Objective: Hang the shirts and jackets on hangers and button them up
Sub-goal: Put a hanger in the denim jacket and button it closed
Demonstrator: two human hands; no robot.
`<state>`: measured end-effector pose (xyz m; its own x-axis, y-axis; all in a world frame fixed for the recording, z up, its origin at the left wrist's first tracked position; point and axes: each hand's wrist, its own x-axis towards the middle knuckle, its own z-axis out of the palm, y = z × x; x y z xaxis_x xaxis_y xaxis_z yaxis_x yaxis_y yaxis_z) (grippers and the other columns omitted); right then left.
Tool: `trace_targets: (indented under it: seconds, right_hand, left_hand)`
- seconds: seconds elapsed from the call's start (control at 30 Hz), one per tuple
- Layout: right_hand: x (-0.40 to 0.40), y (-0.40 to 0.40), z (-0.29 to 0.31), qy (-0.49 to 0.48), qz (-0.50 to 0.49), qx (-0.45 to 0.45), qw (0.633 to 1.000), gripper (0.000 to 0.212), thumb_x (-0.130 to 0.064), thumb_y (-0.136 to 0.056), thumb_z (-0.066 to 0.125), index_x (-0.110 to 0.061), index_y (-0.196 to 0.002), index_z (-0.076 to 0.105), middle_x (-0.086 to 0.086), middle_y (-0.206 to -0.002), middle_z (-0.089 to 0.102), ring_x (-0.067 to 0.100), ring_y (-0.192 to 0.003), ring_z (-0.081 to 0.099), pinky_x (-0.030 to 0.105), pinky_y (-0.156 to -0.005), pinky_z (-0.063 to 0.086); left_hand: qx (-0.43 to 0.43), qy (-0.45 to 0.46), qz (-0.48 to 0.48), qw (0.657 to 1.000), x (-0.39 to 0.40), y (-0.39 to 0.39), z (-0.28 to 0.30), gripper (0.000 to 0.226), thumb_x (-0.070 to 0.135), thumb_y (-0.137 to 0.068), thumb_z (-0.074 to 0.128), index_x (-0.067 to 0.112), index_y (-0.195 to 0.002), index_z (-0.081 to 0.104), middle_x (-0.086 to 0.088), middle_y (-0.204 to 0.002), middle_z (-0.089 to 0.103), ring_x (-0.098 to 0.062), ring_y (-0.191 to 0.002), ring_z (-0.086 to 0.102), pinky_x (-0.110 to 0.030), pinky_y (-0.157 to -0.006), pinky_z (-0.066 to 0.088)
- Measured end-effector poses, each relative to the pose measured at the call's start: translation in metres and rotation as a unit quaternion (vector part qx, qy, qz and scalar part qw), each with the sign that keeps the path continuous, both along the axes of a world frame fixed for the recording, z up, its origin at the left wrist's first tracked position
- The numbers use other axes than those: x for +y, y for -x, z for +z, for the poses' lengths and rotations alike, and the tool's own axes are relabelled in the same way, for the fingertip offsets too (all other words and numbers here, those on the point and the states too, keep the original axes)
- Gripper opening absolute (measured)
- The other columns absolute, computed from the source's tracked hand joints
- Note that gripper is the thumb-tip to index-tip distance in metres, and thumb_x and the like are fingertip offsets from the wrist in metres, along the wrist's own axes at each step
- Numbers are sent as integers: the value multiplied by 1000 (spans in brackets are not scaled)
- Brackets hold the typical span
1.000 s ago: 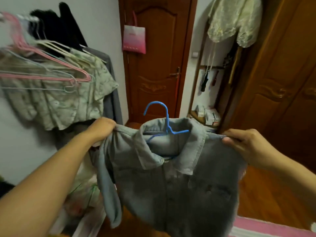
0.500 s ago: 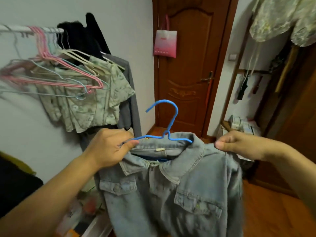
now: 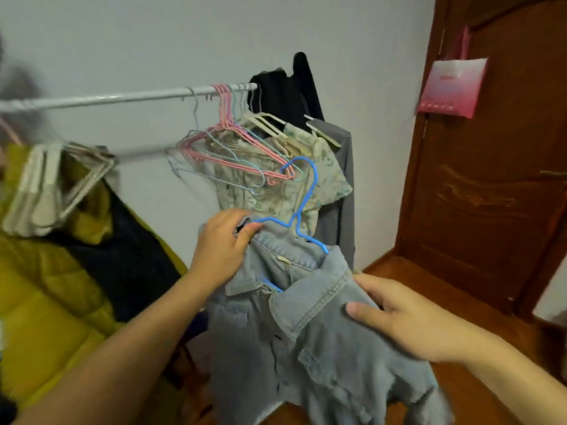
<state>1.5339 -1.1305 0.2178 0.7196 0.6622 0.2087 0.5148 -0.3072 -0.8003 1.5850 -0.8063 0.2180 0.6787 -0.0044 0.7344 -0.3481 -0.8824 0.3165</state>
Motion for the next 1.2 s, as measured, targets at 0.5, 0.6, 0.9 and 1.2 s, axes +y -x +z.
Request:
trace_targets:
  seconds: [0.5,0.6,0.9,1.2]
  right_hand:
    - [265,-119,134,-49,-44,-142,988,15,-14,-97,61,-5,-90,70,19,-87,72,27,-76,65,47,-76,51]
    - [326,-125,181,-28,-79,-182,980,23,-20,-95,61,-7,-76,62,11,-74,64,26,-76,58,34,-63,42]
    - [449,-129,117,75,-110,-179,975,20,-23,-98,53,-6,-97,63,23,-112,67,39,-105,63,35,-80,46]
    - [511,-73,123,18,-16,-136,990,24,-28,-101,48,-10,-91,60,19,-104,68,35,-96,63,31,-72,39]
  left_hand:
    - [85,-159,412,893,238,133,121,43,49,-101,42,24,-126,68,-7,-130,58,-31,-122,46,-45,-99,44]
    - [160,-48,373,913,254,133,116,58,64,-97,42,32,-144,51,-4,-147,43,-26,-139,30,-43,-113,33]
    - [189,6,339,921,261,121,111,56,53,-100,46,31,-151,42,-4,-157,28,-23,-146,9,-41,-121,19]
    - [176,-23,358,917,255,117,105,50,45,-104,40,28,-151,40,-10,-157,29,-29,-142,15,-41,-118,21]
